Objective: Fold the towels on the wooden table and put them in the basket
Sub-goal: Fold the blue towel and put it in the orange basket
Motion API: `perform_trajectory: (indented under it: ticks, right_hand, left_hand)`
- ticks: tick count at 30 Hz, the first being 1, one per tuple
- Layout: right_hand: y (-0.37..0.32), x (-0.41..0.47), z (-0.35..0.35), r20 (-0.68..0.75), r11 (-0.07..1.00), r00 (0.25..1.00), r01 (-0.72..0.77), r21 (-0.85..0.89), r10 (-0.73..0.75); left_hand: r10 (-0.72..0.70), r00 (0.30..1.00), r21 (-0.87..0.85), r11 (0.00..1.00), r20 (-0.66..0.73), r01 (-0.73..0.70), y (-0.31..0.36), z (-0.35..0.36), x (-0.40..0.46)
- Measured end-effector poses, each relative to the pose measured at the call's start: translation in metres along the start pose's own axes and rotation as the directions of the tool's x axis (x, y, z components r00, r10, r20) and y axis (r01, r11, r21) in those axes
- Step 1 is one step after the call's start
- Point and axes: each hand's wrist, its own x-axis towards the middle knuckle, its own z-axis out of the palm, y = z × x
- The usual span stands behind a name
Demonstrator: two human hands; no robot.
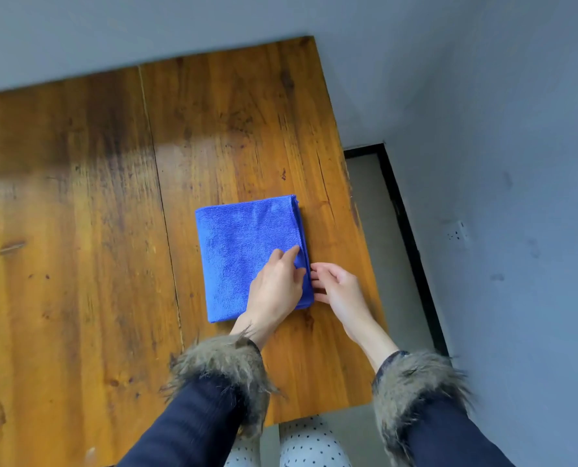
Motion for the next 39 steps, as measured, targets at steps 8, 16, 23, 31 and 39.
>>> perform_trajectory:
  ticks: [8,16,23,31,39]
  right_hand:
    - [-0.011,0.003,0.010,-0.040,0.924,0.997,0.043,-0.381,-0.063]
    - [-0.013,0.002,0.011,-0.028,0.899,0.999,-0.032,-0.436,0.022]
    - [-0.005,0.005,0.035,0.081,0.348,0.675,0.475,-0.808,-0.734]
    - [-0.005,0.072,0.053,0.288,0.092,0.694,0.455,-0.886,-0.660]
    - [-0.006,0.070,0.052,0.290,0.127,0.715,0.467,-0.875,-0.636]
  left_hand:
    - [0.156,0.919,-0.110,0.972,-0.363,-0.208,-0.037,-0.019,-0.011]
    - [0.308,0.930,0.349,0.910,-0.203,-0.225,-0.096,-0.021,-0.017]
    - [0.357,0.910,0.421,0.873,-0.210,-0.246,-0.089,-0.019,-0.004]
    - [0.394,0.887,0.526,0.821,-0.240,-0.222,-0.111,-0.023,0.043]
    - [0.377,0.899,0.436,0.864,-0.224,-0.254,-0.109,-0.027,0.039]
